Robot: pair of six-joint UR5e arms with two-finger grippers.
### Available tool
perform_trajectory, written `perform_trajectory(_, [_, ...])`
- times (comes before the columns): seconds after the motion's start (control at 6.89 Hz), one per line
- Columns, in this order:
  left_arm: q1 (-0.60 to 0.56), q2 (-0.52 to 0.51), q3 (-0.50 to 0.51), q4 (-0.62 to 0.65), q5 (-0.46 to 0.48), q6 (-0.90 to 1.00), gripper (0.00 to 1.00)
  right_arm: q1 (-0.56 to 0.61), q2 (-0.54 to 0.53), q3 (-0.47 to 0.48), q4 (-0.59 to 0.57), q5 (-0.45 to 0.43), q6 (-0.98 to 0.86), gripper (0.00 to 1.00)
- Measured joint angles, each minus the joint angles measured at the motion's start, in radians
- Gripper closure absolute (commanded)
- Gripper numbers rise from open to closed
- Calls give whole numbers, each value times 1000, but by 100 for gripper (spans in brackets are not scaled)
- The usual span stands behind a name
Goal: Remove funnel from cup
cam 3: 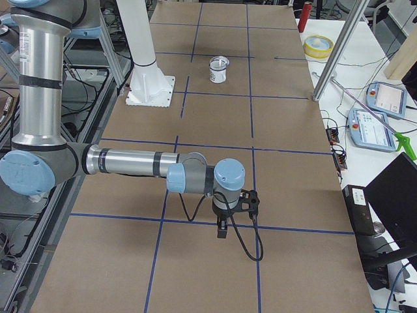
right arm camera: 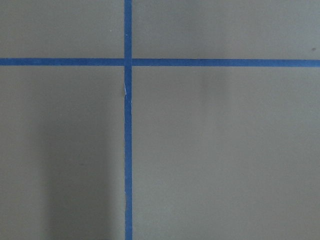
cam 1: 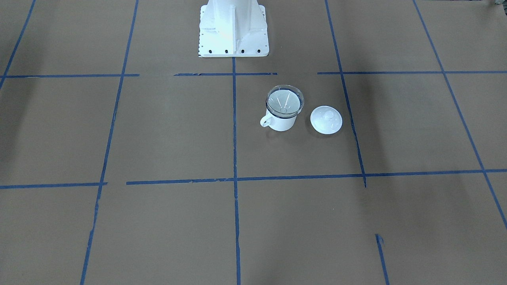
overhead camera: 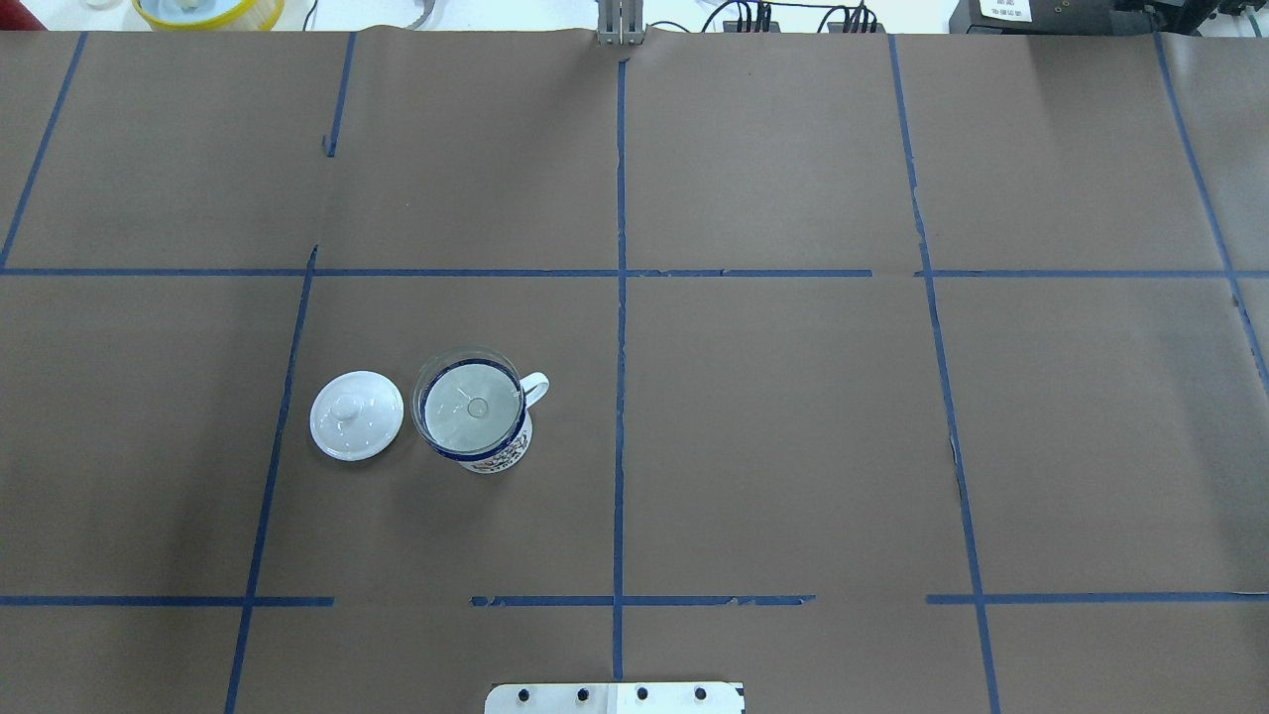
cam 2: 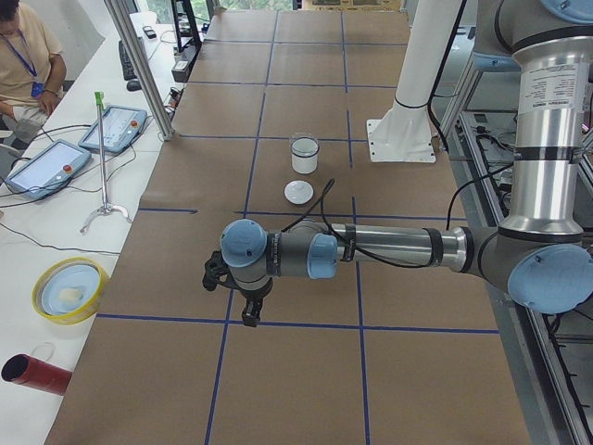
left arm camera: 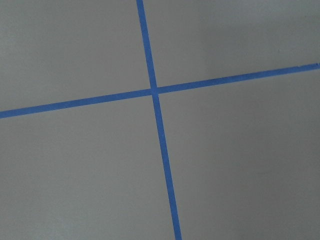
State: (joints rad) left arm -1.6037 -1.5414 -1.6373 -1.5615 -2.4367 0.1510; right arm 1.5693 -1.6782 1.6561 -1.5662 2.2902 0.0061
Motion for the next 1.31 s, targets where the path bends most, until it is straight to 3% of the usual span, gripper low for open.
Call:
perform_trajectory(0.58, [-8,-12,-45,-4,49,-10,0,0,0,0,0,0,0,0])
perform_trajectory(1.02, [-7,-142,-97,-105,294,-91,0,0,0,0,0,0,0,0])
perform_trajectory(1.31, [21,-183,-119,-201,229,-403,0,0,0,1,0,0,0,0])
